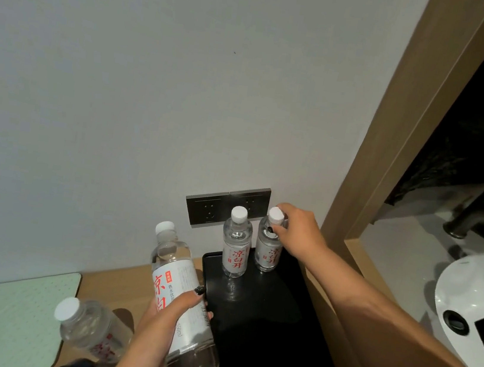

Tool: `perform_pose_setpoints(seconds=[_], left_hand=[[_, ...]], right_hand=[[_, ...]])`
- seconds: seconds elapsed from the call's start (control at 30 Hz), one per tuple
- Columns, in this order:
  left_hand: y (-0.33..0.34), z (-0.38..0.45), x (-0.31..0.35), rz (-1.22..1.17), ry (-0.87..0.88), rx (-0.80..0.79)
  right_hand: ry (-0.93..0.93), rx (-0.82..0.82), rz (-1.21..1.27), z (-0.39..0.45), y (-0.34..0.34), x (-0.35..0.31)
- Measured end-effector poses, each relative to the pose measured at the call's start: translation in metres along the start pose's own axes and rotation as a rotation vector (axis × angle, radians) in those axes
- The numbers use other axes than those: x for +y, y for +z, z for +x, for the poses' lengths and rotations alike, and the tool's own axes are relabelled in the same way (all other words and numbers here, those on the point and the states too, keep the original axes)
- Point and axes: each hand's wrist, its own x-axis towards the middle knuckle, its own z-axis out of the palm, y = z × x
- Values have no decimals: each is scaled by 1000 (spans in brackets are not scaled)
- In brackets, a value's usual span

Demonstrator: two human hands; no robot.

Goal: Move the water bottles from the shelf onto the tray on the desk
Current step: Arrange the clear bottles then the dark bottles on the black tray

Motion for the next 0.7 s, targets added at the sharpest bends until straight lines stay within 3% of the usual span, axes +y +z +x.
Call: perform_pose_setpoints(seconds=[0.4, 0.47, 0.57, 0.6, 0.7], left_hand=[[-1, 6, -3, 183, 90, 151], [2, 6, -2, 276, 158, 178], [5, 6, 1, 381, 280, 219], [6, 7, 1, 407, 311, 229], [8, 6, 0, 436, 375, 223]], right_hand=[[2, -55, -144, 2, -5, -5], [-69, 64, -117, -9, -14, -19], [-409, 418, 226, -45, -19, -63], [-431, 388, 374, -58, -16, -80], [-241, 3, 609, -90, 8, -118]])
